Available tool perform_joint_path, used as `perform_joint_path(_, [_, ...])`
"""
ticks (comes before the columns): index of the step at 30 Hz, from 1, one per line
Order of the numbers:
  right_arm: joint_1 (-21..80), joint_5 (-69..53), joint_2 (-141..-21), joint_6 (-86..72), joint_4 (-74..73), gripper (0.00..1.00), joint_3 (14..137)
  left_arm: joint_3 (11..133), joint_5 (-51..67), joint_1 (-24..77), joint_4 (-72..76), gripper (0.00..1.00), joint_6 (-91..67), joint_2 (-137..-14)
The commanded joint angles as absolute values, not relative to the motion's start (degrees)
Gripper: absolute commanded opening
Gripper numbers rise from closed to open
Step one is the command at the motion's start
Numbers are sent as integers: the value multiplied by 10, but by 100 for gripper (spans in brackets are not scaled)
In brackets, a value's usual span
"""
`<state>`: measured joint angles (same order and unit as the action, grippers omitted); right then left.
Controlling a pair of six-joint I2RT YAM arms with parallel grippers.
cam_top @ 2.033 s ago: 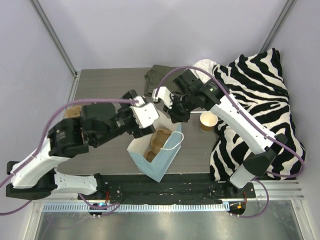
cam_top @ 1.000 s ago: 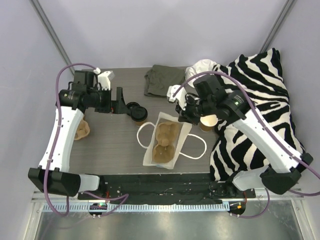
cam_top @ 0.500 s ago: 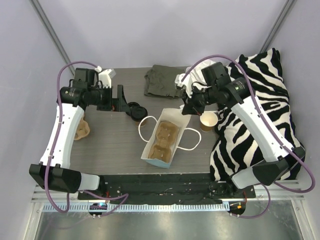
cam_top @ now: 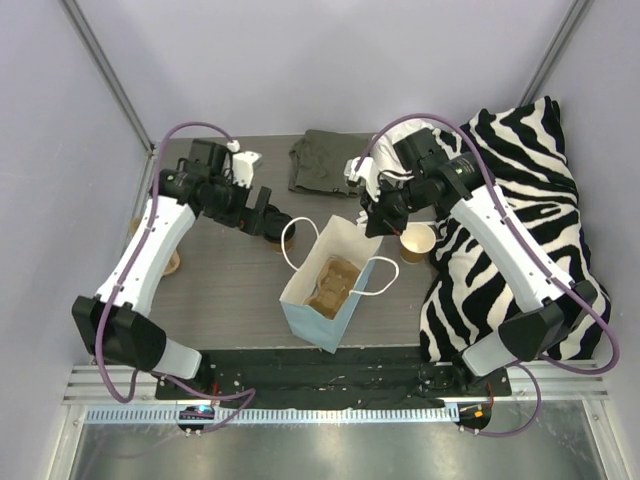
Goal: Pack the takeout coffee
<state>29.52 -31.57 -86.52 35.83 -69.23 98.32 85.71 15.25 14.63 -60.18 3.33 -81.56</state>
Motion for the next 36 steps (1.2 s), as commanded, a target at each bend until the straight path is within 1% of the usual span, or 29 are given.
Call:
perform_joint_path(1, [295, -310, -844, 361, -686, 3, 988, 888, 73, 180, -563, 100, 69, -865])
perform_joint_path(4, [298, -279, -824, 359, -654, 4, 983, 911, 64, 184, -563, 100, 62, -904])
perform_joint_path(8, [300, -270, -820, 363, -654, 3, 1028, 911, 72, 184, -542, 100, 57, -911])
perform_joint_path(10, [313, -270, -804, 369, -652, 3, 1031, 899, 76, 184, -533, 100, 58, -906])
perform_joint_path(17, [394, -215, -747, 410, -641, 4, 963, 895, 85, 185, -526, 100, 56, -905])
perform_joint_path(20, [402, -196, -748, 414, -636, 4, 946, 905, 85, 185, -533, 100, 56, -913])
perform_joint_path(24, [395, -150, -774, 370, -628, 4, 919, 919, 70, 185, -546, 100, 54, -927])
perform_joint_path(26, [384, -157, -780, 352, -628, 4, 905, 929, 60, 190, -556, 100, 52, -943])
perform_joint_path(29, [367, -168, -767, 338, -594, 8, 878, 944, 48, 196, -570, 100, 50, -966])
perform_joint_path(30, [366, -168, -764, 338, -589, 11, 875, 947, 46, 198, -570, 100, 51, -970])
perform_joint_path(32, [361, -165, -766, 331, -584, 14, 880, 955, 36, 202, -568, 100, 52, -983])
perform_joint_path(36, [358, -162, -766, 320, -584, 27, 890, 980, 33, 208, -581, 100, 49, -1011])
